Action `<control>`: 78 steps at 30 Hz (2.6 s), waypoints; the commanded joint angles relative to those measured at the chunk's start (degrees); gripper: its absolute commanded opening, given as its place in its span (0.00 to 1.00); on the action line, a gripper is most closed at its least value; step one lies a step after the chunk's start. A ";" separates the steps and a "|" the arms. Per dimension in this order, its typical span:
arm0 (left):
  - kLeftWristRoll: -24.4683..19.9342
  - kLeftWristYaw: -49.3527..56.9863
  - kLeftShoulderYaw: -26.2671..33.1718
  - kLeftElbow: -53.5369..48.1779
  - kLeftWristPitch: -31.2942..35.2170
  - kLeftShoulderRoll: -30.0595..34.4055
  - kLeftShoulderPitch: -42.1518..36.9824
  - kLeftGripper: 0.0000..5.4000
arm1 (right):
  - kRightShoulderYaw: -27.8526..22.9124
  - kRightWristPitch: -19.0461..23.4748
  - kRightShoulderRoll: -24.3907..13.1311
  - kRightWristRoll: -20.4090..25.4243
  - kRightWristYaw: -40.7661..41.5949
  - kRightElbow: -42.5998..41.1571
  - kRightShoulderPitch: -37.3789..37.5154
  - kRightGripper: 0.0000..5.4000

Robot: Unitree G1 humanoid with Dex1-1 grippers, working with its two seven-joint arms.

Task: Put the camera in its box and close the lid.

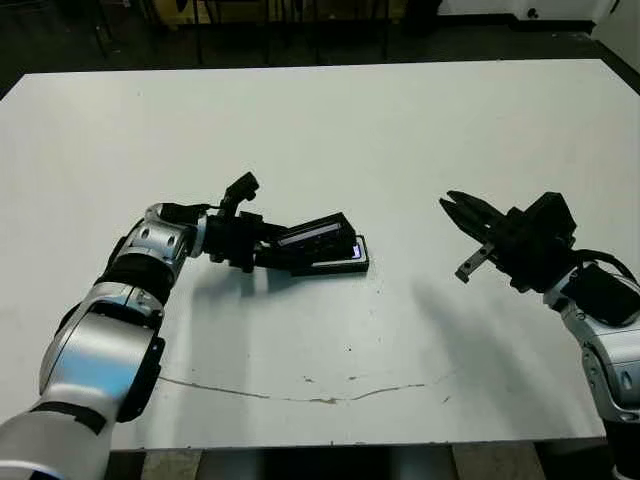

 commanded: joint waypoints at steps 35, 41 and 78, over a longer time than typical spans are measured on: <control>9.42 4.23 -8.70 -0.78 -6.25 -2.61 6.45 0.52 | -1.74 1.71 -1.25 1.45 1.11 0.40 0.96 0.00; 11.55 7.90 -10.62 1.84 -7.79 -4.76 5.26 0.52 | -1.97 2.27 -1.79 1.78 1.34 0.17 0.92 0.00; 19.11 1.81 -19.41 1.27 -9.35 0.78 0.87 0.64 | -0.75 1.93 -1.83 1.91 1.09 -3.44 3.43 0.00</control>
